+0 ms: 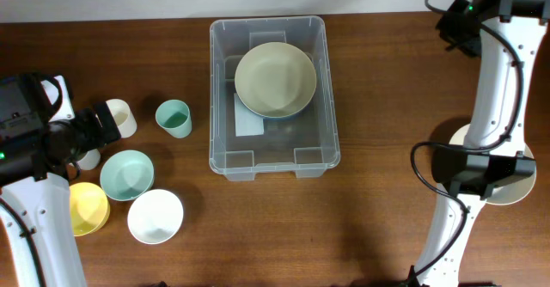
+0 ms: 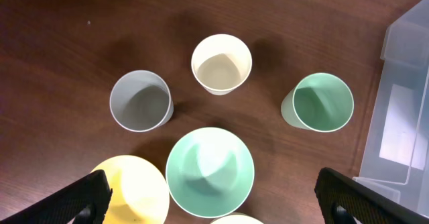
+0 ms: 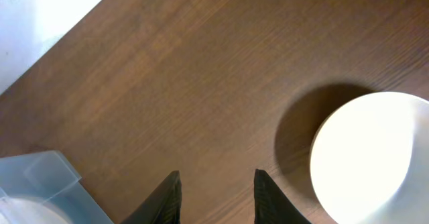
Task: Pack container
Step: 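Move the right gripper to the second cream bowl and grasp its rim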
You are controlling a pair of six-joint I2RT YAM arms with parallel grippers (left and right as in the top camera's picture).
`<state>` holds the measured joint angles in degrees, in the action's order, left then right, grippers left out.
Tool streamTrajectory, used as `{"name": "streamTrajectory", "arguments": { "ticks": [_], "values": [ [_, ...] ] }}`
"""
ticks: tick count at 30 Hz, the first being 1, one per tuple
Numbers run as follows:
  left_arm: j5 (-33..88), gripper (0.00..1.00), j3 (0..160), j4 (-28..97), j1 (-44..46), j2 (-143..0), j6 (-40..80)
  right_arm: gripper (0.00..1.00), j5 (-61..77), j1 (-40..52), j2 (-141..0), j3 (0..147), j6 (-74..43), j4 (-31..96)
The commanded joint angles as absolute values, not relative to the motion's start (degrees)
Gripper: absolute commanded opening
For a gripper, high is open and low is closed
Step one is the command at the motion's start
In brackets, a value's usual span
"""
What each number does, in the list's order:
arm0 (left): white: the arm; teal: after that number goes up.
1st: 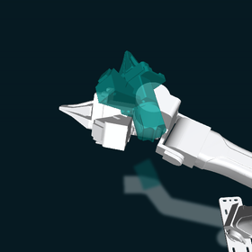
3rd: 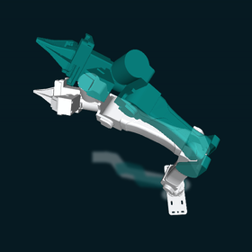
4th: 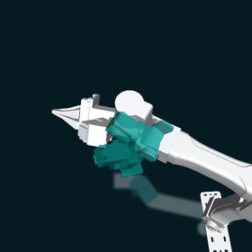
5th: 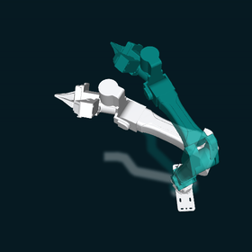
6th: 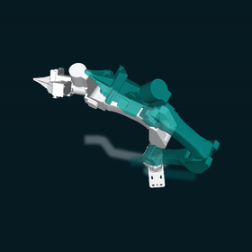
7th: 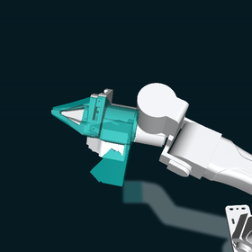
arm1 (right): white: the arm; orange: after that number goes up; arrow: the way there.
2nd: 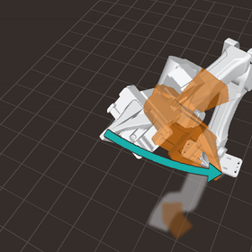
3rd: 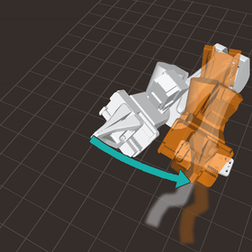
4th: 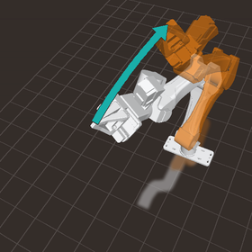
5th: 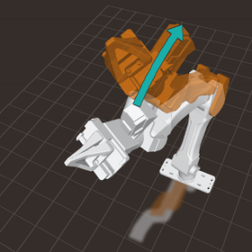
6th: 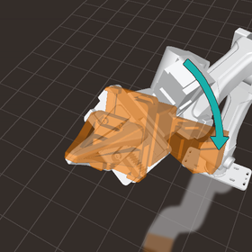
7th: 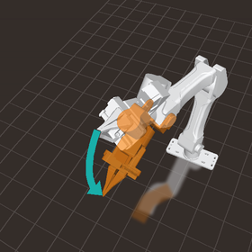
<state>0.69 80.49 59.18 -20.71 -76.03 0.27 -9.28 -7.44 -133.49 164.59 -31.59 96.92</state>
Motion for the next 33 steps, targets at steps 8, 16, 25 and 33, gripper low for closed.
{"name": "streamTrajectory", "arguments": {
  "ticks": [8, 16, 25, 33],
  "values": [
    [1.34, 1.0, 81.14, 59.24, -21.06, -75.83, 0.86, 0.34, -8.36, -7.79, -111.92, 140.16, -25.69, 97.34],
    [1.37, 1.0, 81.14, 59.22, -21.06, -75.85, 0.86, 0.35, -10.37, -10.41, -96.33, 111.55, -27.64, 97.32],
    [1.37, 1.0, 81.14, 59.29, -21.04, -75.85, 0.89, 0.99, -19.88, -11.84, -96.42, 92.84, -28.49, 79.24],
    [1.37, 1.0, 81.14, 59.64, -21.04, -75.85, 0.89, 0.99, -21.45, -15.2, -103.09, 90.45, -33.54, 69.49]
  ]
}}
